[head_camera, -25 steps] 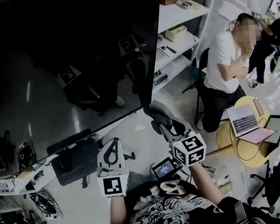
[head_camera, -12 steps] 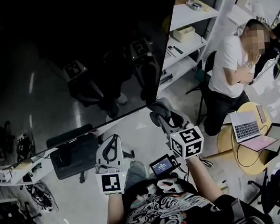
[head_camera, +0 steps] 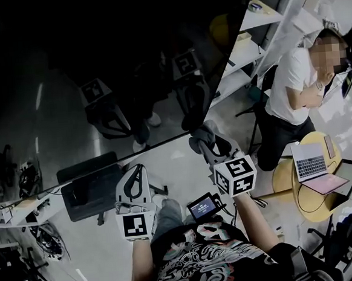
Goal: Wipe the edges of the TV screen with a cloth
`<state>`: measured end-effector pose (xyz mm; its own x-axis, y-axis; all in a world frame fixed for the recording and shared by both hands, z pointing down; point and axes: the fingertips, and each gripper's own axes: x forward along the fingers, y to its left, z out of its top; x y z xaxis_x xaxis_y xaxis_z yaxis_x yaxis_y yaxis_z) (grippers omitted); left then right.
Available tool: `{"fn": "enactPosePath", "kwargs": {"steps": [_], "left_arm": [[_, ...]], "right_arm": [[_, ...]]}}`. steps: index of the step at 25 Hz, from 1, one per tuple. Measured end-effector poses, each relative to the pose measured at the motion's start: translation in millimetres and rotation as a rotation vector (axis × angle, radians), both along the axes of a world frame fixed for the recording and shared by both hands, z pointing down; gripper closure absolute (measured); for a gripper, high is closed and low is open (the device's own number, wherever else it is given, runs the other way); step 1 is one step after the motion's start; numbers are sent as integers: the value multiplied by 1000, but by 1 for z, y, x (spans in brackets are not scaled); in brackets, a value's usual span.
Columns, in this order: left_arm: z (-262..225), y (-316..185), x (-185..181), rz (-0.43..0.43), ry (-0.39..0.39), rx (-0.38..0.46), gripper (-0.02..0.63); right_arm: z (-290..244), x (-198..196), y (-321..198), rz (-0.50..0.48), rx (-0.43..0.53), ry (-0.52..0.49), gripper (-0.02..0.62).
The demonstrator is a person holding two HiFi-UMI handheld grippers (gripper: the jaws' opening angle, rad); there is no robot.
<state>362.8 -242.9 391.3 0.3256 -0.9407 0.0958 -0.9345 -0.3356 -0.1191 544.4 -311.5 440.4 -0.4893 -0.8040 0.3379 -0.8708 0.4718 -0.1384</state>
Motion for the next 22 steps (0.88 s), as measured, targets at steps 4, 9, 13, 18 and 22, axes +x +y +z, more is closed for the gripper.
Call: {"fn": "enactPosePath", "kwargs": {"steps": [4,9,13,18,22], "left_arm": [[4,4,-9,9,-14,0,584],[16,4,-22,-13,-43,-36,584],[11,5,-34,-75,-51,-3,584],[16,-1,-44,-89,-58,-17,584],[16,-2,-47,-96,-54,-24,584]], "right_arm": [[-1,-11,4,5,24,28,440],[-2,-14,0,8,48,43,440],[-3,-16,-3,24,80,49,440],[-2,-20,-4,25,90,57,440],[-2,-21,-5,13,93,66,440]]}}
